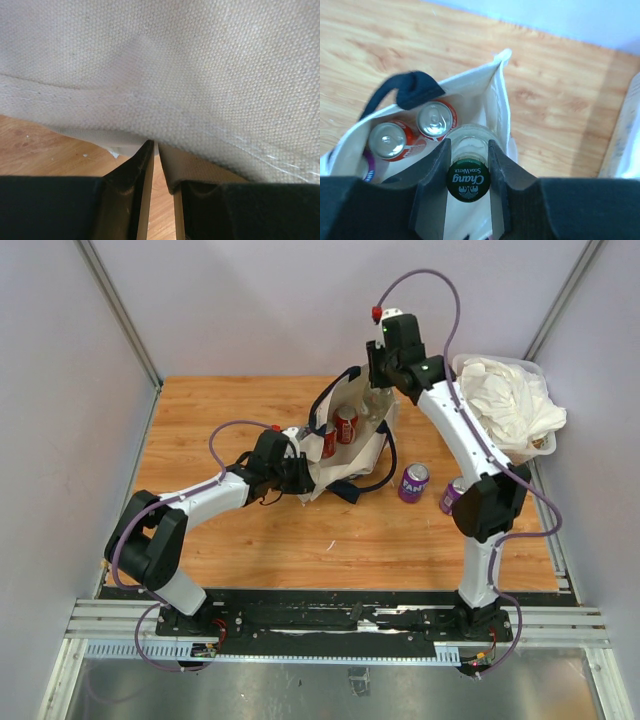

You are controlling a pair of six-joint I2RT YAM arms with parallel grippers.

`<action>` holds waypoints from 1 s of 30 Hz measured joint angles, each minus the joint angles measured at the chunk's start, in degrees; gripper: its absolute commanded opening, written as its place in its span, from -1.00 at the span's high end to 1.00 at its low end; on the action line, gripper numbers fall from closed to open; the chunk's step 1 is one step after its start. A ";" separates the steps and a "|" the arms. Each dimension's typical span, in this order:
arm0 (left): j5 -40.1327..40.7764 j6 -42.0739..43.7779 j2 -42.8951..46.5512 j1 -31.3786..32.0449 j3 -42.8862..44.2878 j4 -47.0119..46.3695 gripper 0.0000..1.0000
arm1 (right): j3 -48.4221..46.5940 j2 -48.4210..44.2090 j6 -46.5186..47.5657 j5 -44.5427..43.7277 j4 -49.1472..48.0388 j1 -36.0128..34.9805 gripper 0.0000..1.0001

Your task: Take the beverage out of the canvas bag

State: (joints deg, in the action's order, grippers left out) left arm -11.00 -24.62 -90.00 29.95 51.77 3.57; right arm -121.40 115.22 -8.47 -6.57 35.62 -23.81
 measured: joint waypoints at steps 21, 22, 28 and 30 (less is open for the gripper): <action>0.24 -1.33 0.94 0.00 -0.09 1.11 0.50 | 8.39 -33.33 8.35 -10.69 3.23 -2.64 0.99; 0.24 -1.38 1.03 0.00 -0.09 1.22 0.50 | 10.21 -34.16 8.35 -11.32 3.39 -2.49 0.99; 0.35 -1.46 1.14 0.02 -0.02 1.60 0.51 | 24.24 -36.94 6.95 -12.39 2.82 0.37 0.99; 0.39 -1.49 1.14 0.00 0.00 1.68 0.50 | 28.02 -36.94 6.38 -12.26 2.34 1.22 0.99</action>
State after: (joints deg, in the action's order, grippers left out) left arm -10.61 -26.11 -88.86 29.95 51.77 5.26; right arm -93.38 78.28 -2.09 -18.83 37.95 -22.59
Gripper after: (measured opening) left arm 0.249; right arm 0.322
